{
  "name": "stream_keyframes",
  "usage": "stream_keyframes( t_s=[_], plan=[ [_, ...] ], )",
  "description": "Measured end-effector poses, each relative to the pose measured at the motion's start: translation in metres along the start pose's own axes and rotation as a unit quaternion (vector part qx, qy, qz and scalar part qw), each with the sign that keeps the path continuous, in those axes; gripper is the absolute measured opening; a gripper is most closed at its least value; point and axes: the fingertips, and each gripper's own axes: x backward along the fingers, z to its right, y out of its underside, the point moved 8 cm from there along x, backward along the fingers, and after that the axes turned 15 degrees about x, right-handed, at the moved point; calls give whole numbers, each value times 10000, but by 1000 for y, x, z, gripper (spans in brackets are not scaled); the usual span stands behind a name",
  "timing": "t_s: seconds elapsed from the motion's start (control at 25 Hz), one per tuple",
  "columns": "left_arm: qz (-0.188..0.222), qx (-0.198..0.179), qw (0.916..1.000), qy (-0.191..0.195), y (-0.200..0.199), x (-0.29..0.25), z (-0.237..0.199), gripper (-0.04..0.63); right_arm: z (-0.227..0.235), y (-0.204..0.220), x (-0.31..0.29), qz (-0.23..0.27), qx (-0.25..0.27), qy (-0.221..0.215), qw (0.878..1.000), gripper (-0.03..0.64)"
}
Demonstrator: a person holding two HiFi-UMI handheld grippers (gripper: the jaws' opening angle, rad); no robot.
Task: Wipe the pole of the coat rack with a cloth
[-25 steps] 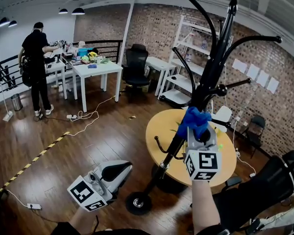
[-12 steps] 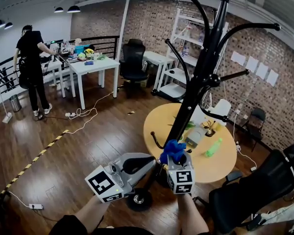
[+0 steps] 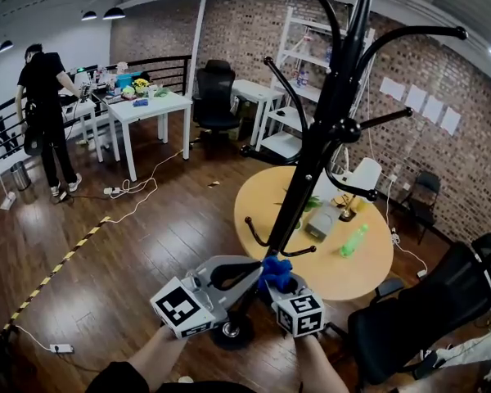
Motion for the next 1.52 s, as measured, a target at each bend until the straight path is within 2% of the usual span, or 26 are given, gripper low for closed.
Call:
stream_keyframes(
  t_s=[0.12, 0.24, 0.44, 0.52, 0.68, 0.76, 0.88, 1.04, 1.28, 1.36, 1.52],
  plan=[
    [-9, -16, 10000, 3, 1, 0, -2, 3, -8, -5, 11, -1, -133, -318, 9994, 74],
    [-48, -4, 10000, -17, 4, 1, -4, 3, -6, -5, 6, 2, 71, -281, 9996, 75],
    [-112, -288, 9995, 17, 8, -2, -5, 3, 10, -1, -24, 13, 658, 464, 9968, 75],
    [-64, -275, 9996, 23, 8, -1, -5, 3, 12, -8, -27, 82, 792, 589, 9951, 75],
    [48, -254, 9997, -52, 3, 5, -9, 3, 21, -54, -6, 781, 1023, 1180, 9846, 74],
    [92, -319, 9994, -82, 0, 8, -10, 3, 35, -89, 10, 1246, 1254, 1547, 9720, 75],
    [161, -371, 9991, -118, -6, 11, -10, 3, 52, -148, 28, 1770, 1818, 1817, 9500, 75],
    [278, -500, 9983, -75, -12, 18, -4, 3, 57, -216, 48, 2310, 2657, 2394, 9048, 75],
    [420, -542, 9976, -63, -25, 20, -3, 3, 51, -294, 92, 3241, 3009, 2366, 8651, 75],
    [446, -603, 9972, -41, -27, 18, -4, 3, 39, -308, 110, 3548, 3056, 2247, 8545, 75],
    [447, -635, 9970, -24, -31, 18, -6, 3, 1, -330, 143, 4172, 3218, 2131, 8228, 75]
  ],
)
